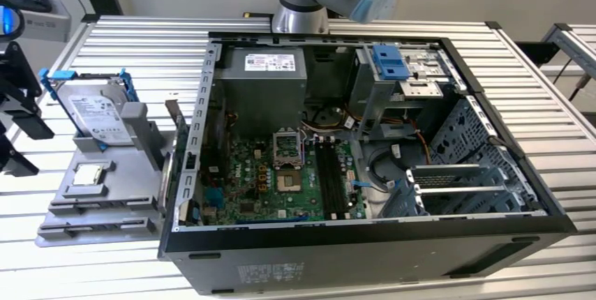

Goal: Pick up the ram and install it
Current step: 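Pick up the ram and move it above insertion slot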

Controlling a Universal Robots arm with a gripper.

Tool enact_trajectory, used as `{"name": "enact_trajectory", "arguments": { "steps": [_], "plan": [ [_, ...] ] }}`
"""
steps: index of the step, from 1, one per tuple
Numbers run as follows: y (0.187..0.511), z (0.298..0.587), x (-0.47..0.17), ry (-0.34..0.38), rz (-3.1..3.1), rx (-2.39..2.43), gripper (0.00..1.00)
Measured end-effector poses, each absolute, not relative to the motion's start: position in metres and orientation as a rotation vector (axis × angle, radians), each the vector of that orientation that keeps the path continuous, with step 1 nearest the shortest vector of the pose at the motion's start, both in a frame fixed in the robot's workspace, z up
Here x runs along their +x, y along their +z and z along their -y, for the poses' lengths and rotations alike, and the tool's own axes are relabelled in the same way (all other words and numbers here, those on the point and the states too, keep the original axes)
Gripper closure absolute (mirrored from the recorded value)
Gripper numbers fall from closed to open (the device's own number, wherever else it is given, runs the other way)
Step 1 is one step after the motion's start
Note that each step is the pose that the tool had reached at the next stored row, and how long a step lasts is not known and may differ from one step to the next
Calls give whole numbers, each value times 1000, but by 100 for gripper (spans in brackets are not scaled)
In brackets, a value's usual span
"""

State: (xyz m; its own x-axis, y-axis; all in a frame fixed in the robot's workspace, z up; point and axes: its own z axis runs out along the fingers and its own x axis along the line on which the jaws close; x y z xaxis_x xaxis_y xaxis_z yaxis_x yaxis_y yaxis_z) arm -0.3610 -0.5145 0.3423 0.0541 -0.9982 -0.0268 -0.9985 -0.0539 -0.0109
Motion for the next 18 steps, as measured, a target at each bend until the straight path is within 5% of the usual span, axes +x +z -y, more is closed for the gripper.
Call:
{"name": "enact_trajectory", "arguments": {
  "steps": [18],
  "plan": [
    [321, 514, -361, 19, -2142, -2261, 100]
  ]
}}
